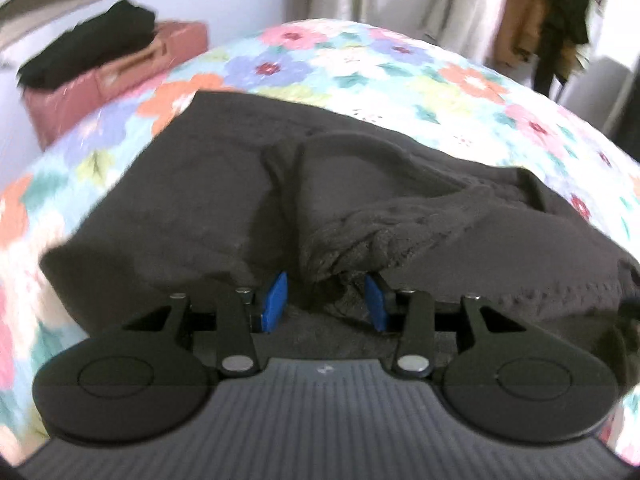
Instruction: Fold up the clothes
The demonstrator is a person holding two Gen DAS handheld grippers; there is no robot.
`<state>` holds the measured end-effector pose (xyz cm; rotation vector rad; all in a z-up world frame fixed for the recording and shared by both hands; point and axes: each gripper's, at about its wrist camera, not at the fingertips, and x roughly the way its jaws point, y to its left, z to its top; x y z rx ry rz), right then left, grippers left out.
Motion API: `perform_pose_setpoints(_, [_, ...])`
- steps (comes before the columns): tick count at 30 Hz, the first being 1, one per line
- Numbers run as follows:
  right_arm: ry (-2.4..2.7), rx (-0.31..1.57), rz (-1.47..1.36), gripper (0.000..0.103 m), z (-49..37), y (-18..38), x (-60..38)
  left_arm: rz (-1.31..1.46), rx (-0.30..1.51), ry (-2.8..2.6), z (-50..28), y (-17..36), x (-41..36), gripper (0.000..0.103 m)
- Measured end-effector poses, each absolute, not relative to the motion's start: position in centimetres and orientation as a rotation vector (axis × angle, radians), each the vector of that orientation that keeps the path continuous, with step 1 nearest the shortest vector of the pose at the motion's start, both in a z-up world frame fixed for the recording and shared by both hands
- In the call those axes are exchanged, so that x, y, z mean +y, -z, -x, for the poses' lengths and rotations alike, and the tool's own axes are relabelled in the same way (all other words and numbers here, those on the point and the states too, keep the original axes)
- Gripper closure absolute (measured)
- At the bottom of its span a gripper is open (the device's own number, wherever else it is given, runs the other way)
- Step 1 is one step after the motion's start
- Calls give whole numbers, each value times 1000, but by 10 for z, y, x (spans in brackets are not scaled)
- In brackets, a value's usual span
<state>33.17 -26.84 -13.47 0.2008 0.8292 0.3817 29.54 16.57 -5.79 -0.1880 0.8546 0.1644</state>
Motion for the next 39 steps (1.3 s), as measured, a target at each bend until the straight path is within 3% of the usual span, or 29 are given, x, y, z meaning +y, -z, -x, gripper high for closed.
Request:
perform_pose_setpoints(6, [-313,869,-157,39,-335,135,-284,295,812,-207,-268,39,211,57])
perform_pose_setpoints(21, [-364,939,-251,35,-354,159,-274,298,753,132,-313,77,156,50])
perform_pose_setpoints(25, [-355,924,-260,35,-355,158,-279,320,766,302,-316,75,147,39])
perform_pose_setpoints(33, [-278,903,-309,35,-372,158,-288,349,785,240,-328,84,150,36])
perform_pose_setpoints(35, [-281,907,-297,35,-374,159,-285,357,793,198,-332,87,153,41])
perform_pose_setpoints(36, [-283,907,-290,35,-373,160,-284,361,798,177,-334,89,155,48])
perform_pose_setpoints(37, [-283,907,-286,35,-373,161,-283,364,802,156,-336,91,156,64])
perform_pose_setpoints(38, [-283,906,-286,35,-372,162,-282,368,806,136,-338,92,157,73])
perform_pose_setpoints(39, [-279,905,-294,35,-372,163,-283,372,810,115,-340,94,159,92])
